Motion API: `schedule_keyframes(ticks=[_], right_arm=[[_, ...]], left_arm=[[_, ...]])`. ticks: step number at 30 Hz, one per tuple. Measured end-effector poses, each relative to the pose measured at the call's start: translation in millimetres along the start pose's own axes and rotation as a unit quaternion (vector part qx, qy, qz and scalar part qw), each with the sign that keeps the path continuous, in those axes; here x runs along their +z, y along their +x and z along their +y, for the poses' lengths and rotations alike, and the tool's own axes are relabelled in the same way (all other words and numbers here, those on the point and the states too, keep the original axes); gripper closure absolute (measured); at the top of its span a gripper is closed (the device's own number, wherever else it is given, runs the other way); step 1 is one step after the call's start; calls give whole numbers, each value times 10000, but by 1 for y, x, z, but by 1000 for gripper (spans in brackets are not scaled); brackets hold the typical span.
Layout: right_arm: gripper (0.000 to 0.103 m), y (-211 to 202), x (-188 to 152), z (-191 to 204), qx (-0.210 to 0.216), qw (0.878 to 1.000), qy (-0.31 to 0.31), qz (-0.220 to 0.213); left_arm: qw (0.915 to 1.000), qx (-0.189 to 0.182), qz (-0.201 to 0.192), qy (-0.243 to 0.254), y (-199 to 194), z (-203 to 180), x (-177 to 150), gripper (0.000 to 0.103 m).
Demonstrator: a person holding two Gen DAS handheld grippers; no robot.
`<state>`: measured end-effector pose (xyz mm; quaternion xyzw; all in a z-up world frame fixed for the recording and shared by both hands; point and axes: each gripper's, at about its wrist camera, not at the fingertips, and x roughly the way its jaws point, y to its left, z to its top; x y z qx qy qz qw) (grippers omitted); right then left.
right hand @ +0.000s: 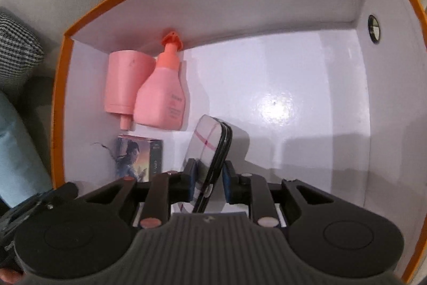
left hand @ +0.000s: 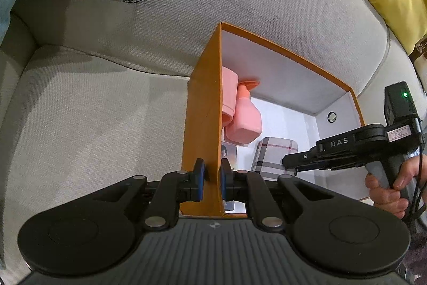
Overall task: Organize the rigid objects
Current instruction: 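Open the right tool to release the plaid case while the left tool releases the photo card box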
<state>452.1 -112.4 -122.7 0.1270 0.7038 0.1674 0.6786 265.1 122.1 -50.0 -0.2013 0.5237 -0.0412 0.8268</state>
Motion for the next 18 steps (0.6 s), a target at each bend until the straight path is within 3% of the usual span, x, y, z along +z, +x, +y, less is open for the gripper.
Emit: schedule_keyframes(ticks=[3,5,7,8,9,11,13,18], right_arm=[[88,5,-6,-3,-464,9989,57,27],[86,10,-10,-7,-396,9983,44,417],[82,7,-13,-3,-366,9977,-252,513],[79,2,-13,2,-511,9964,-551,401],[68,-1,-12,7,-653,9944,-776,280],[58,-6,-7,15,-844,9899,-1141,38],[57,-8,1,21,-871,9872,-1331,-109],[39,17,10,42,-1186,9797,-1616,84]], left_arm=[[10000,-23,16,-12,0,1,0,90],[10000,-30,18,8,1,1,0,90],[10000,-37,10,16,1,1,0,90],[10000,-36,17,-6,1,1,0,90],[10000,-38,29,-22,2,1,0,90],[10000,-25,47,-26,2,1,1,90],[10000,-7,63,-18,2,1,1,90],[10000,-2,74,13,2,0,2,90]])
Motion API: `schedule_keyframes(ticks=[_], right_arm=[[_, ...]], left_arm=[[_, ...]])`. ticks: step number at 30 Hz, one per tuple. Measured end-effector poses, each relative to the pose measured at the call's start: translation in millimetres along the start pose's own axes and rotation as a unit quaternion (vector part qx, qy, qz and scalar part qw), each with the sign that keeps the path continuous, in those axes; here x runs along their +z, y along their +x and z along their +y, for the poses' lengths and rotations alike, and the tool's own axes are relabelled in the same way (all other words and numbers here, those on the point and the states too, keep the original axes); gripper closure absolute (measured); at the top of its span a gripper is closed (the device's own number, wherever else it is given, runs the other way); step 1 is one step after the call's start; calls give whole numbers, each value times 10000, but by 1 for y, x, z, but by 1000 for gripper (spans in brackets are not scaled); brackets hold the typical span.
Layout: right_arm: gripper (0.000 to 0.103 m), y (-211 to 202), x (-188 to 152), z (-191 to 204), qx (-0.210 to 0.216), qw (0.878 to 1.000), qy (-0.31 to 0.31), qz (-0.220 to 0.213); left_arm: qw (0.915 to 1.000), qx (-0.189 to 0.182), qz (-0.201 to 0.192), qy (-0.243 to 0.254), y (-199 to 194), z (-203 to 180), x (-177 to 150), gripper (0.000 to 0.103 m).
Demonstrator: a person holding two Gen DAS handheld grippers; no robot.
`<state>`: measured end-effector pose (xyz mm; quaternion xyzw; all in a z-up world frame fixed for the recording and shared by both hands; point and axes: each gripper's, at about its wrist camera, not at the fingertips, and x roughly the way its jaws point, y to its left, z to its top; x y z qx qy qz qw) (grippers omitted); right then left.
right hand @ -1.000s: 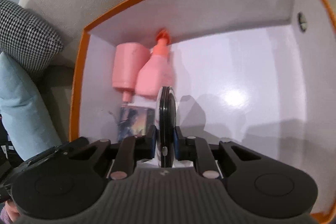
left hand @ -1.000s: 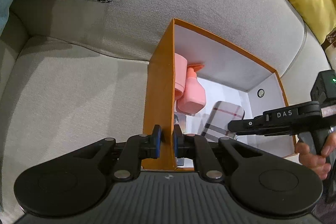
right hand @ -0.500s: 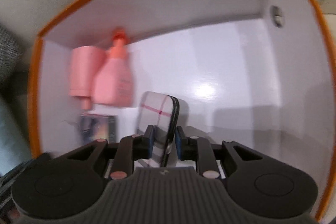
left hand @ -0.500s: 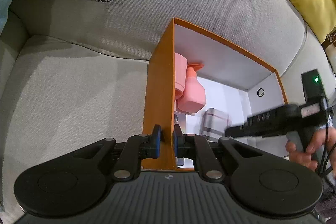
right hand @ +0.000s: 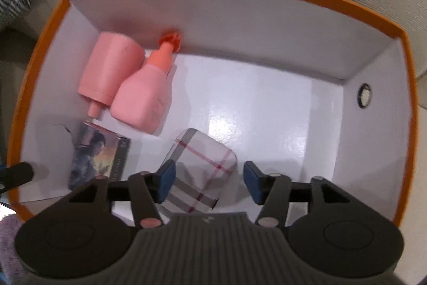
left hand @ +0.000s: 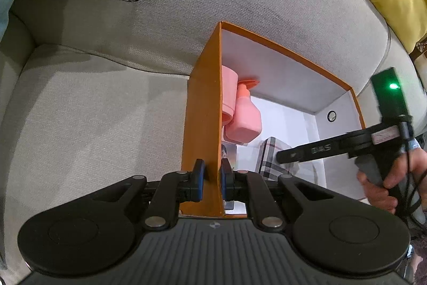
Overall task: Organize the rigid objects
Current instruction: 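Open the right tool to release the plaid case while the left tool releases the photo card box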
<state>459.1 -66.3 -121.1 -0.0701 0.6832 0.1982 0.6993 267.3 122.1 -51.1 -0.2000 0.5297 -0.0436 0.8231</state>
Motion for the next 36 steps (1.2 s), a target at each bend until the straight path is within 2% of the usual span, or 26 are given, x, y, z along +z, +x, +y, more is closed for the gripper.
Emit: schedule_keyframes(ticks=[4,7,9,13,16,22,24,26,29,30,32,36], right_arm=[[36,12,5,5,-77,9999,68,79],[44,13,6,13,-45,9998,-148,90],[54,12,6,15,188,9992,-233,258],[56,14,5,27,245,9968,-707,283],[56,15,7,22,349,9980,-435,281],[57,15,9,-7,757,9942,713,284],[54,16,11,-9,739,9951,556,355],[46,21,10,-5,572,9965,290,543],[47,22,2,-7,694,9943,251,775],[55,23,-1,-9,794,9930,304,815],[56,23,-4,-11,900,9926,334,746],[57,21,-9,-2,913,9937,-15,646]], left_arm=[[10000,-8,-2,18,0,0,1,90],[10000,-14,15,31,0,0,1,90],[10000,-16,17,16,0,0,1,90],[10000,-15,10,-18,1,1,1,90],[10000,-16,13,-12,1,1,1,90],[10000,-52,19,-70,0,2,1,90],[9999,-62,17,-77,-1,2,1,90],[9999,-87,16,-104,-1,3,0,90],[9999,-91,10,-117,-1,4,1,90],[9999,-85,6,-113,-1,4,1,90],[9999,-62,3,-94,-1,3,1,90],[10000,-15,-6,-28,-2,0,1,90]])
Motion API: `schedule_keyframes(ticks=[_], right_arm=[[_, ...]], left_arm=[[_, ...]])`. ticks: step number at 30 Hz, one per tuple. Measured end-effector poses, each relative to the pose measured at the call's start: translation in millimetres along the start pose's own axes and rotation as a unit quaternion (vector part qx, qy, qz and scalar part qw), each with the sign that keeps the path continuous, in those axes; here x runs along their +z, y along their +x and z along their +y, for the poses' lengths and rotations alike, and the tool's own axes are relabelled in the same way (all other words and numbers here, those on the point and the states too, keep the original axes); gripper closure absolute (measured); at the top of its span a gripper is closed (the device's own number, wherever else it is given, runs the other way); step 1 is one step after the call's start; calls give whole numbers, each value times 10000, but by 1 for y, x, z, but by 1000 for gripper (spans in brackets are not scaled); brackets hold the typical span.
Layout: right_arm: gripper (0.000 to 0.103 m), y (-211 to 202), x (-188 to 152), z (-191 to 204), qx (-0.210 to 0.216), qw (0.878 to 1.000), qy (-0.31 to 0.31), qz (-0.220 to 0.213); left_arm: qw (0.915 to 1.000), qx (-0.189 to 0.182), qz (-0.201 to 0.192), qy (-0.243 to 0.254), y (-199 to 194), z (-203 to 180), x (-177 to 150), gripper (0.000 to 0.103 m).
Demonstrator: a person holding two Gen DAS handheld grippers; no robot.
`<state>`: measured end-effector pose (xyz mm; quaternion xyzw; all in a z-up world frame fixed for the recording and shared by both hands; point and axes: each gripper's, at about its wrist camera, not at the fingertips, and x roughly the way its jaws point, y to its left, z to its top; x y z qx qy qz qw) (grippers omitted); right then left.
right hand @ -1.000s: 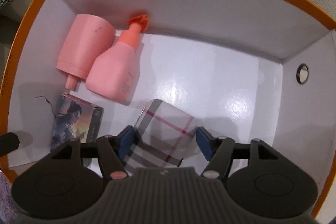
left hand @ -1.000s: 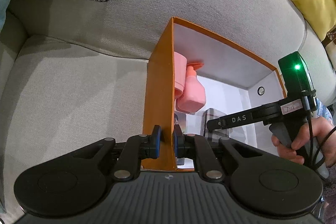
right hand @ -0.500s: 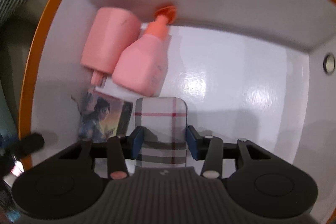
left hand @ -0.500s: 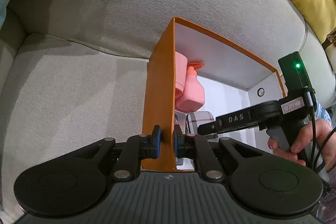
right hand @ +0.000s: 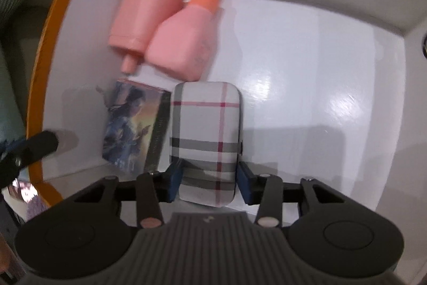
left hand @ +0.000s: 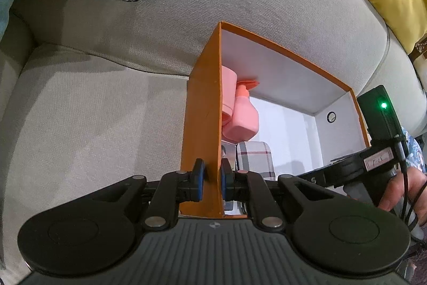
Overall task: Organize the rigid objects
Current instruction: 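Open the right tool to release the plaid case while the left tool releases the photo card box, then withdraw both tools from the box toward the items on the sofa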
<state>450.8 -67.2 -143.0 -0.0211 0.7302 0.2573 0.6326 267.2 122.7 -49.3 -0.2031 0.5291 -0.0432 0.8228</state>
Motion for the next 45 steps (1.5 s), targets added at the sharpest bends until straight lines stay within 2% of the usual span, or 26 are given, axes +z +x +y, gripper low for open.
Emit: schedule_keyframes(ticks=[5,8,16,18,21,24,30,35,38,41,43,45], right_arm=[[58,2,-4,-2,133,9999,58,2],[58,3,-9,-3,218,9996,-192,47],[58,11,-10,9,84,9989,-471,16],[56,2,-5,11,78,9989,-472,7],[50,-12,-13,19,-122,9975,-623,-310],[49,-37,-24,23,-307,9941,-726,-749],[49,-103,-79,19,-214,9768,-713,-2009],[49,-146,-146,3,-153,9550,-541,-2911],[49,-148,-184,-9,-85,9470,-285,-3200],[50,-137,-215,-22,-36,9446,26,-3282],[50,-124,-234,-32,-161,9439,240,-3288],[56,-107,-249,-43,-349,9474,509,-3141]], left_arm=[[10000,69,-23,37,-1,-5,-3,91],[9999,112,28,18,-3,-8,-6,91],[9998,181,42,-62,-6,-9,-14,91],[9998,170,-3,-76,-8,-10,-15,90],[9996,146,-223,-75,-20,-14,-17,90],[9981,166,-586,46,-44,-20,-24,90],[9937,-233,-1064,259,-90,-38,-53,87],[9916,-617,-1043,443,-100,-58,-88,81],[9919,-699,-896,572,-90,-69,-108,74],[9935,-757,-658,539,-76,-76,-126,72],[9940,-845,-537,446,-65,-78,-137,69],[9942,-953,-404,297,-53,-78,-146,65]])
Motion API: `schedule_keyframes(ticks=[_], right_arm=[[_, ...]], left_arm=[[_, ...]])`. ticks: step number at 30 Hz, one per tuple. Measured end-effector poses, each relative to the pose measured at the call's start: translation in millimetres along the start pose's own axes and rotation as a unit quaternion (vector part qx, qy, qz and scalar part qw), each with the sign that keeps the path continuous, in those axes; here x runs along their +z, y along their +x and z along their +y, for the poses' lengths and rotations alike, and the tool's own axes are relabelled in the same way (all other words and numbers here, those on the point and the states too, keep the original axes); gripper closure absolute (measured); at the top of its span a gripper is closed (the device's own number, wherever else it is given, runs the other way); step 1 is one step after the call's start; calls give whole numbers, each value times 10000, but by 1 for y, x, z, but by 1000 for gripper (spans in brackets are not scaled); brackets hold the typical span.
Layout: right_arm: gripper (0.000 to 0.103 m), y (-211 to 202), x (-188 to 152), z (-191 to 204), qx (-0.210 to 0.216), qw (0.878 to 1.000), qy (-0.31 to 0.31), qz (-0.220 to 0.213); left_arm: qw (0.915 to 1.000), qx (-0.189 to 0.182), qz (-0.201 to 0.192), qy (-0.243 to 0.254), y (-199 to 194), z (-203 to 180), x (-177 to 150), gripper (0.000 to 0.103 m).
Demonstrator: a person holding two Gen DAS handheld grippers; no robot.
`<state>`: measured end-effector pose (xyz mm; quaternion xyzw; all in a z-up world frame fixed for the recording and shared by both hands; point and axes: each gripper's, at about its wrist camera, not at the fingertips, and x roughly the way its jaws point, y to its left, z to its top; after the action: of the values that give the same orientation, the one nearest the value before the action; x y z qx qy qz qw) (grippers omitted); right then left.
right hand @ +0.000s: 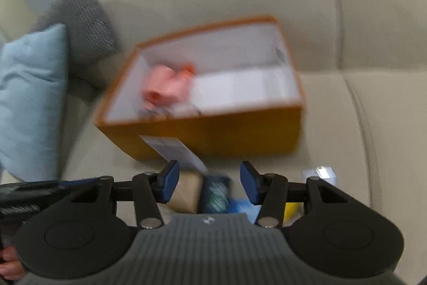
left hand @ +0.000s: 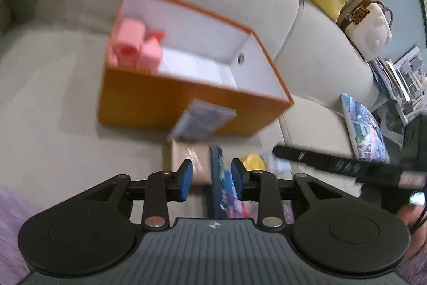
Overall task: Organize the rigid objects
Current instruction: 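Withdraw both tools from the box toward the items on the sofa, then grasp the dark green ZX can with the left tool while the right tool grasps the blue tin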
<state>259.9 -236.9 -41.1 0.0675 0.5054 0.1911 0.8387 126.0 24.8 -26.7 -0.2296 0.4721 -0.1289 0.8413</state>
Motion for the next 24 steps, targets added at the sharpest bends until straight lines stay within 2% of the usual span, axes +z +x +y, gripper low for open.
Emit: schedule_keyframes(ticks=[4,7,12,18,21,23,24], right_arm=[[57,20,-33,-22,-88,9985,395,376],[57,28,-45,-30,-235,9979,432,431],[58,39,-48,-36,-129,9983,344,446],[58,55,-48,-43,87,9974,523,481],[62,59,-48,-46,137,9966,626,509],[62,62,-48,-47,115,9962,651,573],[63,64,-47,-46,90,9961,624,614]], left_arm=[[9994,-81,256,-232,31,3,-17,58],[9984,4,501,-264,56,1,-25,55],[9974,121,678,-206,83,-2,-31,54],[9965,164,805,-176,102,-1,-33,54],[9961,189,858,-110,110,-4,-34,57],[9956,189,912,-100,115,-4,-35,66],[9953,201,942,-84,118,-4,-35,68]])
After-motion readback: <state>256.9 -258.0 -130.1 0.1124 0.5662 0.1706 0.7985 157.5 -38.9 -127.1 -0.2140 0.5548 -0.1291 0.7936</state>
